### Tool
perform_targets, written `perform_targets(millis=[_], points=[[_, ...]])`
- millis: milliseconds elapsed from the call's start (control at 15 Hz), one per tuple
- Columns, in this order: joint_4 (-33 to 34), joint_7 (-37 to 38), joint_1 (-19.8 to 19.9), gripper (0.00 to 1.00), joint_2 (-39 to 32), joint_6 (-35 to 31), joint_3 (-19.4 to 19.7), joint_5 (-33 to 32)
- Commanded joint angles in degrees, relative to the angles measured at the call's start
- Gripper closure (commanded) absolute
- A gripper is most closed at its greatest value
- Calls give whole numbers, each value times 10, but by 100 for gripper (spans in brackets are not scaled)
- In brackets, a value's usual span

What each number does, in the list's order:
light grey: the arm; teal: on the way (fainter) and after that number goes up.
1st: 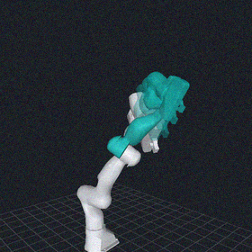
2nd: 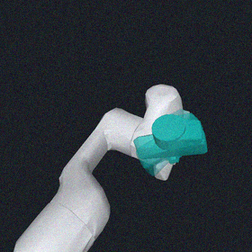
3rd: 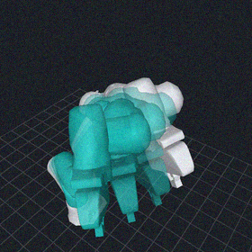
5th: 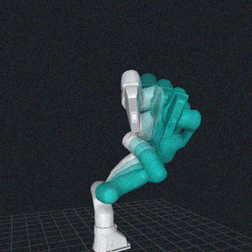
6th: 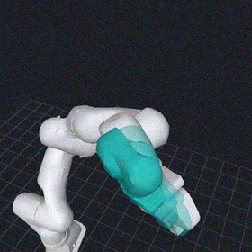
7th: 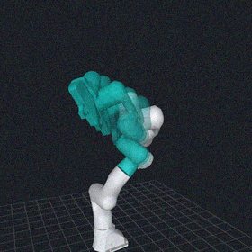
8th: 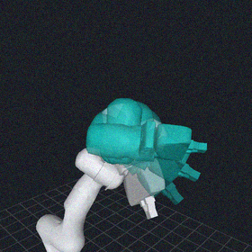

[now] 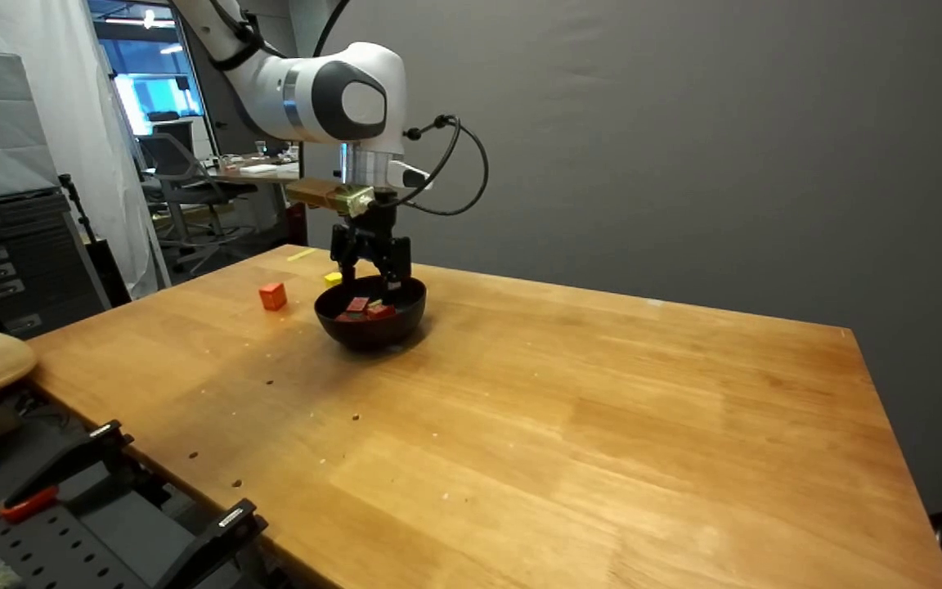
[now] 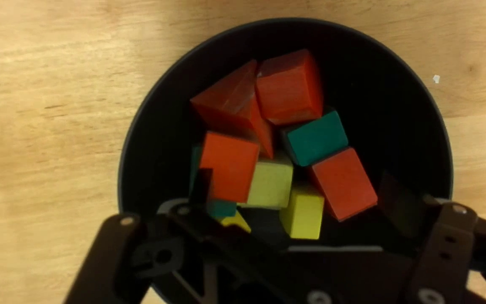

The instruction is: Remove the cubes from the bowl

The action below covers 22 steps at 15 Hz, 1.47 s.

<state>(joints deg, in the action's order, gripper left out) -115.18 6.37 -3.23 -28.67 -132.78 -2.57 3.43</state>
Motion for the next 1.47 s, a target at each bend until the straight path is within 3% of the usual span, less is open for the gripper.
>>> perform_targets(millis=[0,467,867,933,1000,1400], points=[[-30,65,-27,0,19,-27,22,-21],[-63,179,-63,0,46,-34,64,-95],[-51,172,-54,0,22,-32,51,-78],[-49,171,-54,9,19,-34,51,-77],[-45,171,-53,26,14,-34,51,-77],[-32,169,-54,74,1,-57,55,-81]])
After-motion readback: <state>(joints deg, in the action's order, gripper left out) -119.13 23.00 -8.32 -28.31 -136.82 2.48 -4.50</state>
